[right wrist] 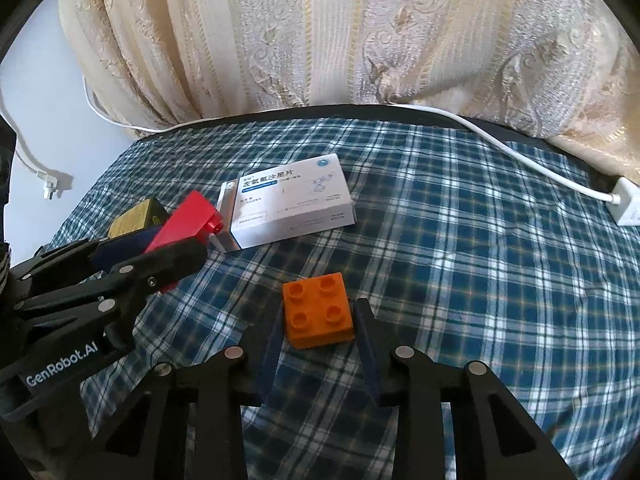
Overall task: Organize objects
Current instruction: 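Grasp the red Lego brick with the left tool while the right tool grasps the orange Lego brick, then carry the red and orange Lego bricks toward the clear bowl with both tools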
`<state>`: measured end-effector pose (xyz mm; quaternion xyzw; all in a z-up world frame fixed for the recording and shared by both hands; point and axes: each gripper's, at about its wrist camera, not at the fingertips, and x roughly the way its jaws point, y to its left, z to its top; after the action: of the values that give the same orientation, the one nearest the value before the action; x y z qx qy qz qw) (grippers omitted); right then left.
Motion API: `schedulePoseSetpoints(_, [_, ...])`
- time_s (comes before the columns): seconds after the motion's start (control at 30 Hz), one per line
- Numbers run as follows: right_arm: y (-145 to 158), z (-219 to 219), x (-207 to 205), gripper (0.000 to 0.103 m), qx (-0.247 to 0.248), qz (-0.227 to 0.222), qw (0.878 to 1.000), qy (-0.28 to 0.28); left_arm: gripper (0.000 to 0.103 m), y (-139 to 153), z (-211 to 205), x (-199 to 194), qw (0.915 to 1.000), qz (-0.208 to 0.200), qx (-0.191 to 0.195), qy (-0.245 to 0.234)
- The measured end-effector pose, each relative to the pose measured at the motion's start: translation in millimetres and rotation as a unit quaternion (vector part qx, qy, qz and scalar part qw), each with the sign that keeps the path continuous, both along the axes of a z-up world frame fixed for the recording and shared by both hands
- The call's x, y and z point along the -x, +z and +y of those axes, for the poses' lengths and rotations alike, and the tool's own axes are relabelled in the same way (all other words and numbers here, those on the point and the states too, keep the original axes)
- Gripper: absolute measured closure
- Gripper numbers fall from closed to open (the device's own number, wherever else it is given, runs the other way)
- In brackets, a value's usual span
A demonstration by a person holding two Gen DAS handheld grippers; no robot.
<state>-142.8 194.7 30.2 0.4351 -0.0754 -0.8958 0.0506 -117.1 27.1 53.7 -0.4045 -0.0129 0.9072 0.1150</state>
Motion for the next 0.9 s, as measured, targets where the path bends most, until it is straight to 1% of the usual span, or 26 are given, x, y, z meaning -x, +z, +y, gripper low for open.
schedulePoseSetpoints(0.33, [9.3,14.6,-27.7,0.066,0.001,0.011,1.0,-0.026,0.062,5.7,14.6,-10.0,0.9998,0.015,0.014,-0.009])
schedulePoseSetpoints(0.47, [11.1,21.2,-41.2,0.066,0.012,0.012,0.999,-0.04,0.062,9.4,22.1,-16.4,0.9993,0.025,0.022,-0.017])
schedulePoseSetpoints(0.9, [18.7,36.9,-87.8,0.066,0.03,0.018,0.996,-0.085,0.062,17.2,52.7,-39.4,0.9968,0.042,0.035,-0.058])
